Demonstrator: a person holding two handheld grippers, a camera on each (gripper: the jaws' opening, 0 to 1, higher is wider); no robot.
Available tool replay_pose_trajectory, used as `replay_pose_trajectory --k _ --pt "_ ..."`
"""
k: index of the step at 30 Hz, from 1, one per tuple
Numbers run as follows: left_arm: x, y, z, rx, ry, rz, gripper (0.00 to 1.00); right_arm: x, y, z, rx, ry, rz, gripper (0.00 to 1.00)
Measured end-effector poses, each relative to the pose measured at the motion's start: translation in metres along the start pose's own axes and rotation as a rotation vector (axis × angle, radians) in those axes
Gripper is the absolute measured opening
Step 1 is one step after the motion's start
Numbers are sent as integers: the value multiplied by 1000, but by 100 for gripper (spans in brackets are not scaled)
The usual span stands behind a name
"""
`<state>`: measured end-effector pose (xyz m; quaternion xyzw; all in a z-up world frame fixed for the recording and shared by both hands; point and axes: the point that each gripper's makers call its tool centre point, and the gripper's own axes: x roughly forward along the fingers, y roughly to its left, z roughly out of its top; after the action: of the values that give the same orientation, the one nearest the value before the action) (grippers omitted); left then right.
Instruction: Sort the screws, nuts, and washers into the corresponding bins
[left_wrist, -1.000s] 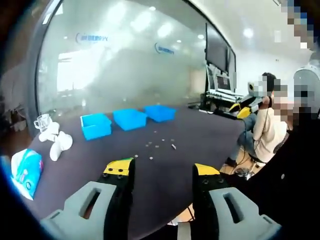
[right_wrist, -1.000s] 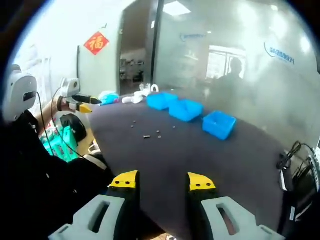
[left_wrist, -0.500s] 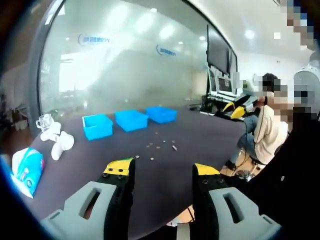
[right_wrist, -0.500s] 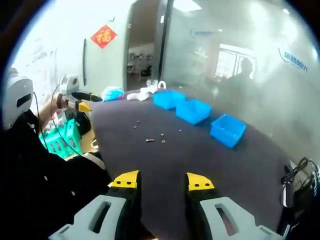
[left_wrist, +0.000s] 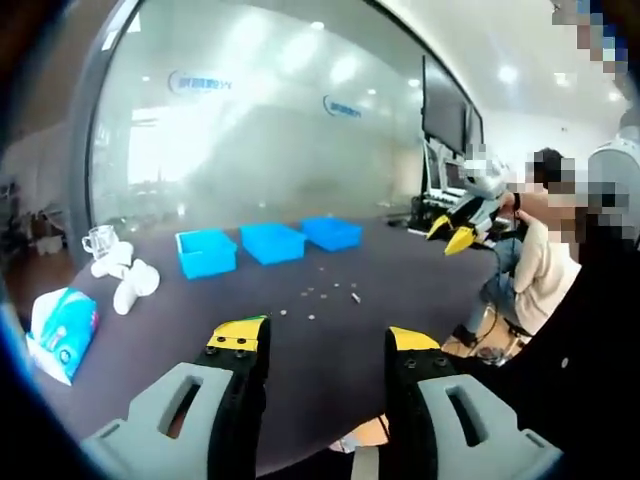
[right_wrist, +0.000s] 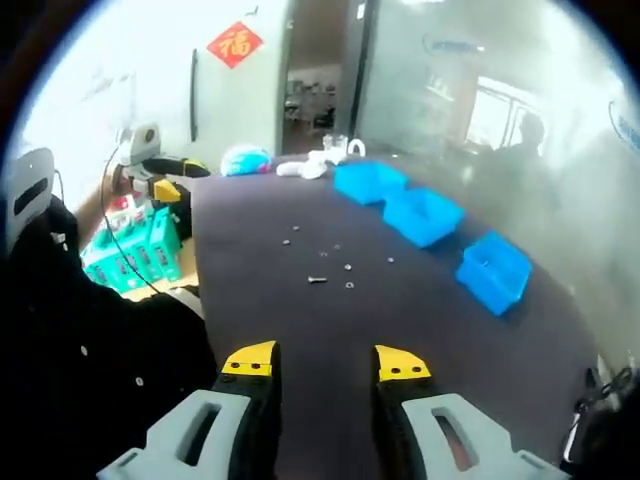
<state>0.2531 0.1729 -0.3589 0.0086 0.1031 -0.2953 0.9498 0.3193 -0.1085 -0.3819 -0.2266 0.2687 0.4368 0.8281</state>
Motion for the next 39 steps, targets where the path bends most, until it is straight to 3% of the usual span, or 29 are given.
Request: replay_pose_trajectory --k 9,22,39 --pt "-5 3 1 -6 -8 26 42 44 9 16 -35 44 78 32" --pt "-11 7 -1 -21 -17 47 42 89 18 28 -61 128 143 32" --pt "-14 10 -9 -48 -19 54 41 138 26 23 -62 218 202 30"
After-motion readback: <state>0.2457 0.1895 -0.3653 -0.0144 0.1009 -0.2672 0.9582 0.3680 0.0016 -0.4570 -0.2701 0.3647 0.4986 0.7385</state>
